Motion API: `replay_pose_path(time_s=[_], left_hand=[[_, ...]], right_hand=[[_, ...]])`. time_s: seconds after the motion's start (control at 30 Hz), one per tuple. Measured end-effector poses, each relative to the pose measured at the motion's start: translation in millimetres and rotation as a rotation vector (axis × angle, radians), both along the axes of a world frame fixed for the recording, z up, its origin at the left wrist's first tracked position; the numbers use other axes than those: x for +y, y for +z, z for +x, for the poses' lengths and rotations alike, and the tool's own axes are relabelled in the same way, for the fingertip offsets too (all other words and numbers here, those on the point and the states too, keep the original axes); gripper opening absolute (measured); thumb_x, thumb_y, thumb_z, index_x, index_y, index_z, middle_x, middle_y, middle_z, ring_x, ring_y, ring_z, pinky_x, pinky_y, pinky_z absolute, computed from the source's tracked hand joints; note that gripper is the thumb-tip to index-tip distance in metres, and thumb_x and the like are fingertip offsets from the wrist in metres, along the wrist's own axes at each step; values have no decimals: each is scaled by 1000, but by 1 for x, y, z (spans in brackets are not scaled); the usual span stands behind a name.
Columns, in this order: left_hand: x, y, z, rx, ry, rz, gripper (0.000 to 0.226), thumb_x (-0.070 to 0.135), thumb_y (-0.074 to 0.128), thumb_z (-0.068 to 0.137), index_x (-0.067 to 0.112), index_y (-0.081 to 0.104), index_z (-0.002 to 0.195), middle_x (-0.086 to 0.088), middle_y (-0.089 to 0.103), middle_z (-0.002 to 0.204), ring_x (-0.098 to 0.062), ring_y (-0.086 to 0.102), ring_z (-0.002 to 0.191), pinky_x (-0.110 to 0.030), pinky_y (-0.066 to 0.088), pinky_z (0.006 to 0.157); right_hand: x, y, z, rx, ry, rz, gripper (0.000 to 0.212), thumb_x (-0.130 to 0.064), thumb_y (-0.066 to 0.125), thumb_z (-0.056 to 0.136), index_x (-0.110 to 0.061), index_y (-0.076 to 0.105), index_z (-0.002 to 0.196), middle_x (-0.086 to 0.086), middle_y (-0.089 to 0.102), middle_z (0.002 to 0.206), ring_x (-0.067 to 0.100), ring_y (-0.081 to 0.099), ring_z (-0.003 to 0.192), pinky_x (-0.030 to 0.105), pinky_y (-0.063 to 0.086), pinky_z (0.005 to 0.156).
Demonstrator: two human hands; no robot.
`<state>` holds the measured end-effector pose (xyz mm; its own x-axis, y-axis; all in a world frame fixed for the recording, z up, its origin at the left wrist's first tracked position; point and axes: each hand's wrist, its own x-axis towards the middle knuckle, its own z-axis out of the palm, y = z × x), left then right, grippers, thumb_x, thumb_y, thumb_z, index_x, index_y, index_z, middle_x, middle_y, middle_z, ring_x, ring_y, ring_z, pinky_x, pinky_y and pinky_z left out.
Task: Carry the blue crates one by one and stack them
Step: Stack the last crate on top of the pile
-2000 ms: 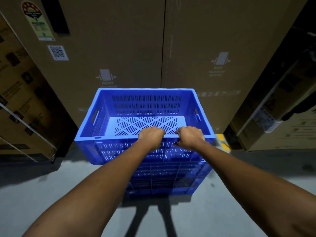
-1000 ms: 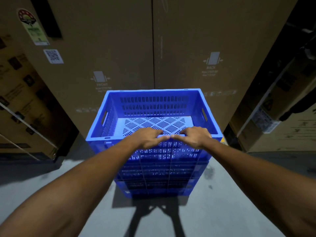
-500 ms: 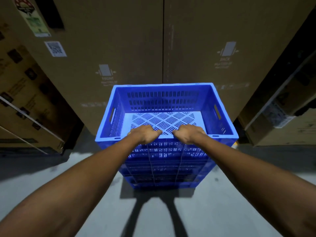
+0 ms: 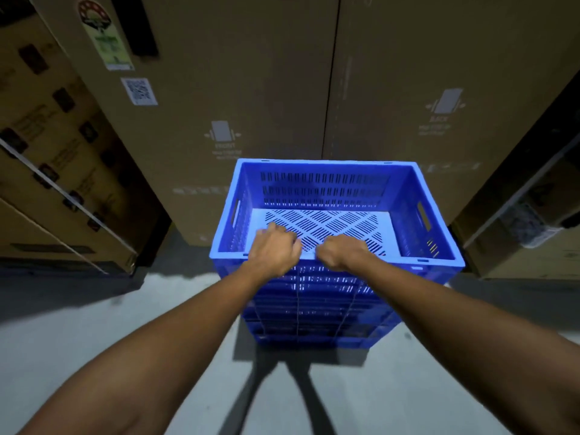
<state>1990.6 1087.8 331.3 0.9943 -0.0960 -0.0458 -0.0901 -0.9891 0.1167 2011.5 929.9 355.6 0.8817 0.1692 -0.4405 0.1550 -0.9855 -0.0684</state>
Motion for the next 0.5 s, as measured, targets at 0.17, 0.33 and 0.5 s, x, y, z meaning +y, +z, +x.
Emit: replay_pose_path(time_s=[0.17,0.33,0.5], left_hand=[[84,-8,-6,-11,158,99,60,54,33,97,19,39,146,-11,13,163,-32,-1,151,-62,6,115],[98,-15,-11,16,175,-30,60,40,32,100,21,21,156,-4,-7,166,-28,-7,152,-55,16,119],[97,-22,-10,-18,194,-40,61,36,29,98,24,16,157,-5,-9,165,-26,-9,152,-47,22,119]], right_hand=[[89,-3,-2,16,106,165,50,-40,33,96,-10,57,128,17,56,136,34,55,118,43,42,90],[123,-18,-2,6,184,141,64,-52,20,97,-11,57,130,13,55,138,34,52,124,49,40,92],[122,-27,-1,-53,239,115,58,-45,18,100,-9,59,120,12,61,127,32,56,113,48,42,86]])
